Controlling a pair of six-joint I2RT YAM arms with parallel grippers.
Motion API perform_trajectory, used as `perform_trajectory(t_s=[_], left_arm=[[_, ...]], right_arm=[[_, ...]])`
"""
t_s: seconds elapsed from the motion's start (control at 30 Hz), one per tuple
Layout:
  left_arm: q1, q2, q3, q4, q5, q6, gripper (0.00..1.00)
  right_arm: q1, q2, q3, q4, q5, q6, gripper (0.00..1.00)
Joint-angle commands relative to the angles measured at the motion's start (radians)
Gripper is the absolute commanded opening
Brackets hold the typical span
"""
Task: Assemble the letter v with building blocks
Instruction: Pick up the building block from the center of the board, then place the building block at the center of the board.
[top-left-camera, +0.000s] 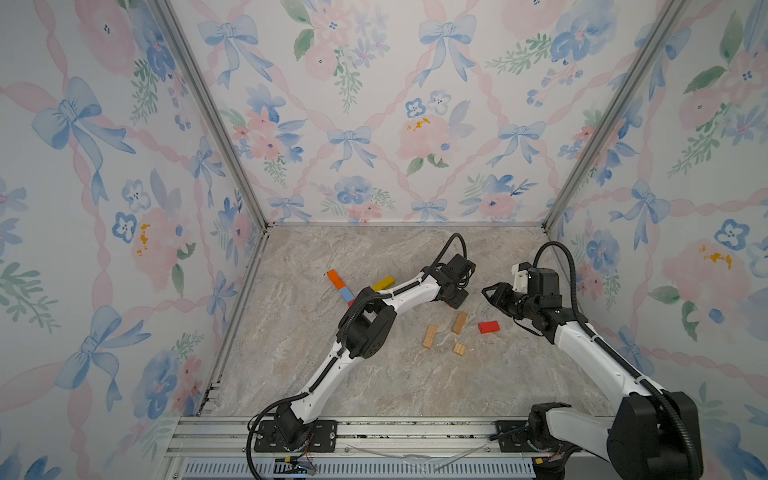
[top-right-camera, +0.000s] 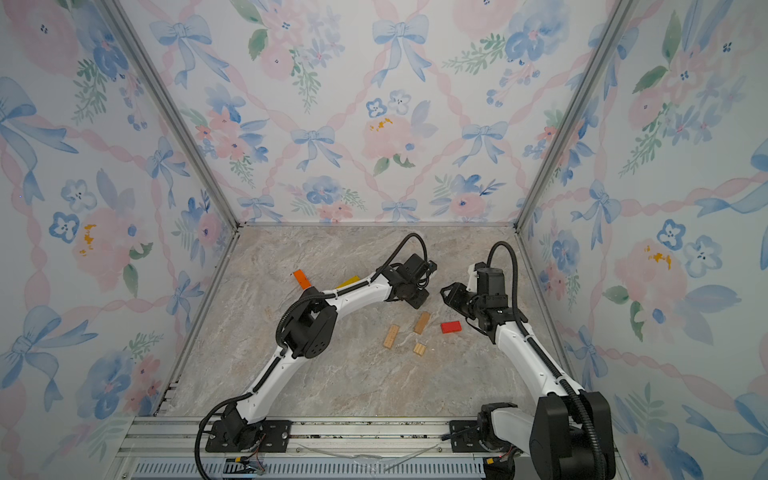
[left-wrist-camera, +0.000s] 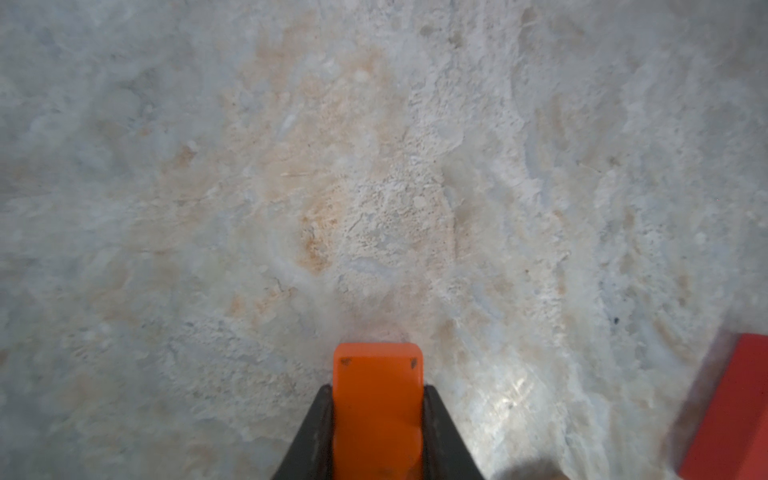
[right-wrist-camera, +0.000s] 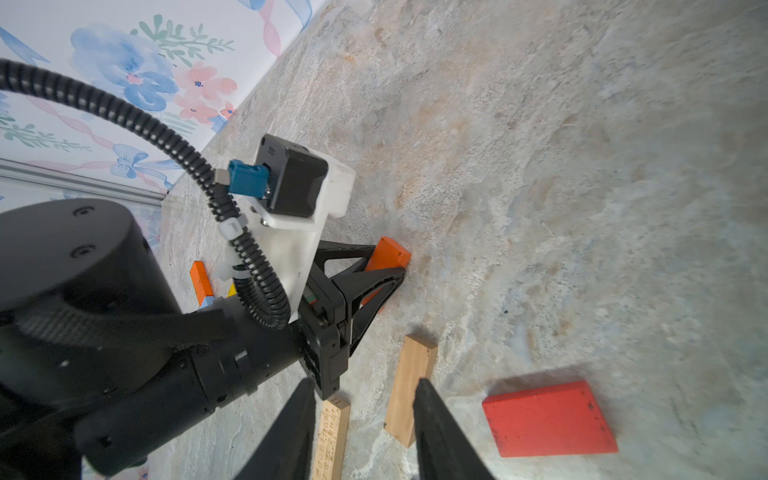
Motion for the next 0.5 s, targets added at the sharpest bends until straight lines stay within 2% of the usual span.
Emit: perform_trajectory(t_s=[0.0,0.23,0.47], left_arm=[[0.035,-0.012,0.049,-0.024,-0.005,-0.145,0.0],[0.109,-0.076,0.05,-0.024,0.004,-0.378,0.0],[0.158,-0.083,0.036,-0.024,-0.071,-0.561,0.0]], right_arm=[[-0.011,0.019,0.003,0.017,-0.026,-0.002,0.41],[-0.009,0.033,0.014,0.026,-0.047,-0.003,0.41],[-0.009,0.039,0.008,0.028,-0.054,-0.007,0.41]])
